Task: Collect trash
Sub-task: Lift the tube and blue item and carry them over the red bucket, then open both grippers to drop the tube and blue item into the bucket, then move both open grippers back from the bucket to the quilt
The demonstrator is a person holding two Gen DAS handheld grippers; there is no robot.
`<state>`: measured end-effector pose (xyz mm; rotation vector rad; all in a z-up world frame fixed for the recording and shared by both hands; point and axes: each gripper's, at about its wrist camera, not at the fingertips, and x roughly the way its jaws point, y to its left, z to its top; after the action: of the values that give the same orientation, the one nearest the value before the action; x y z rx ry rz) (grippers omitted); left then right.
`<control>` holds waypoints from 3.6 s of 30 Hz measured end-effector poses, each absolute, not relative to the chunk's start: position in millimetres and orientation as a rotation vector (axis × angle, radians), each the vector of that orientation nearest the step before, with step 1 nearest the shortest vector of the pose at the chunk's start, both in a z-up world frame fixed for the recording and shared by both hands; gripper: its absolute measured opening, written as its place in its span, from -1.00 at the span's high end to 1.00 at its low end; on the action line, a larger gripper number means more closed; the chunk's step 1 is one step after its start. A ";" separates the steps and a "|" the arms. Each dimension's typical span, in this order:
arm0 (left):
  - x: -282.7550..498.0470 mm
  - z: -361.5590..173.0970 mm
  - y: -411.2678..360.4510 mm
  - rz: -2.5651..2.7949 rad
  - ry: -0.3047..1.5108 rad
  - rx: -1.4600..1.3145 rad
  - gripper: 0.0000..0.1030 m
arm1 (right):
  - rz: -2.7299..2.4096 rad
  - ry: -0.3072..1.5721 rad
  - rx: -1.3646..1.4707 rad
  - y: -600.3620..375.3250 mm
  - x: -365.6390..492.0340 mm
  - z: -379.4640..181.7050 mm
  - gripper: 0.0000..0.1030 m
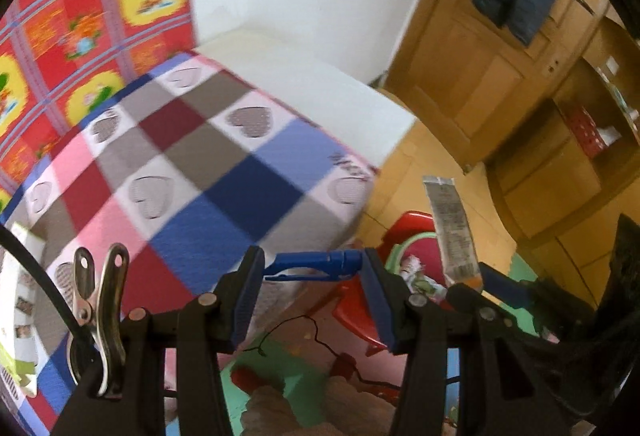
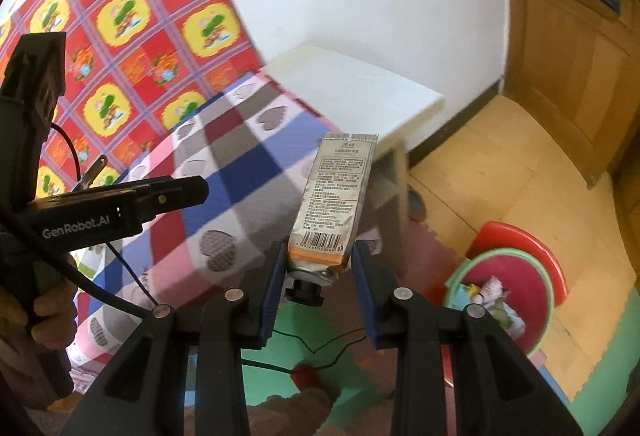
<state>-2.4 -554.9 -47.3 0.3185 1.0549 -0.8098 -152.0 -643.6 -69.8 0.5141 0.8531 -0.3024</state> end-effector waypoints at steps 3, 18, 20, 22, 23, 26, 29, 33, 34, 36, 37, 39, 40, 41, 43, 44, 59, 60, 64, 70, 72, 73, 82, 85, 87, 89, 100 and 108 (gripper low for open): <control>-15.3 -51.4 -576.0 -0.843 1.060 0.338 -0.01 | -0.339 0.855 0.531 -659.5 -170.0 -75.0 0.33; -92.9 -116.0 -694.3 -1.031 1.152 0.464 -0.01 | -0.493 0.921 0.639 -737.8 -250.9 -130.8 0.33; -101.3 -128.8 -709.3 -1.055 1.163 0.484 -0.01 | -0.509 0.934 0.650 -746.4 -259.6 -141.7 0.33; -109.1 -142.2 -723.9 -1.080 1.166 0.508 -0.01 | -0.525 0.950 0.665 -756.0 -267.0 -155.3 0.33; -112.7 -149.6 -731.2 -1.093 1.170 0.518 -0.01 | -0.533 0.956 0.673 -760.1 -269.8 -161.9 0.33; -122.5 -175.4 -752.2 -1.133 1.190 0.549 -0.01 | -0.564 0.983 0.688 -772.7 -278.9 -186.8 0.33; -132.1 -204.0 -771.6 -1.161 1.184 0.593 -0.01 | -0.589 1.017 0.699 -783.3 -286.4 -215.3 0.33; -145.9 -245.1 -794.6 -1.186 1.207 0.649 0.00 | -0.616 1.058 0.722 -798.0 -297.4 -252.1 0.33; -149.1 -252.8 -798.6 -1.188 1.213 0.660 -0.01 | -0.622 1.067 0.729 -801.0 -299.9 -260.6 0.33; -154.1 -270.1 -807.5 -1.200 1.232 0.681 -0.01 | -0.626 1.086 0.733 -805.3 -303.6 -274.1 0.33; -156.8 -276.5 -810.5 -1.202 1.239 0.688 -0.01 | -0.628 1.098 0.733 -807.4 -304.2 -280.4 0.33; -160.3 -290.3 -816.5 -1.207 1.251 0.696 -0.01 | -0.628 1.119 0.737 -810.9 -306.0 -293.1 0.33; -161.8 -294.8 -818.9 -1.205 1.255 0.699 -0.01 | -0.628 1.126 0.741 -812.5 -307.1 -298.4 0.33; -161.2 -300.1 -820.3 -1.201 1.263 0.701 -0.01 | -0.628 1.133 0.744 -813.3 -307.5 -302.4 0.33; -162.3 -309.6 -825.0 -1.195 1.277 0.696 -0.01 | -0.629 1.146 0.756 -815.7 -309.4 -311.8 0.33; -164.1 -314.0 -828.3 -1.192 1.282 0.697 -0.01 | -0.627 1.149 0.762 -815.8 -309.5 -314.4 0.33; -171.4 -330.4 -841.6 -1.104 1.323 0.724 -0.09 | -0.595 1.170 0.772 -823.7 -314.9 -325.3 0.32; -171.5 -329.1 -841.0 -1.099 1.325 0.721 -0.15 | -0.588 1.170 0.772 -823.2 -314.6 -323.4 0.30; -172.7 -321.8 -838.7 -1.083 1.302 0.715 -0.36 | -0.581 1.171 0.768 -824.3 -317.8 -317.3 0.13; -175.0 -307.2 -834.3 -1.066 1.300 0.693 -0.39 | -0.577 1.143 0.761 -822.0 -319.9 -300.3 0.13; -174.2 -300.9 -832.5 -1.063 1.301 0.689 -0.39 | -0.581 1.130 0.750 -819.8 -319.8 -293.6 0.13; -174.1 -296.3 -830.9 -1.064 1.296 0.689 -0.39 | -0.583 1.122 0.745 -818.4 -319.5 -289.7 0.13; -171.8 -264.6 -821.2 -1.085 1.268 0.646 -0.39 | -0.599 1.085 0.711 -815.1 -315.8 -263.0 0.13; -171.8 -254.1 -817.7 -1.093 1.251 0.638 -0.39 | -0.601 1.075 0.702 -811.8 -315.7 -254.2 0.13; -170.7 -246.8 -812.9 -1.088 1.242 0.624 -0.39 | -0.599 1.067 0.694 -808.2 -315.1 -249.5 0.13; -169.6 -241.9 -807.5 -1.086 1.237 0.612 -0.39 | -0.596 1.064 0.686 -805.0 -313.5 -246.6 0.13; -146.8 -195.6 -760.9 -1.017 1.212 0.497 -0.39 | -0.498 1.017 0.601 -778.6 -284.5 -204.8 0.13; -115.0 -157.9 -719.3 -0.935 1.183 0.396 -0.39 | -0.380 0.973 0.530 -752.6 -248.1 -169.7 0.13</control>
<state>-115.0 -719.3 -157.9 0.3963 1.1826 -0.9352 -248.1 -752.6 -169.7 0.5304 0.9735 -0.3804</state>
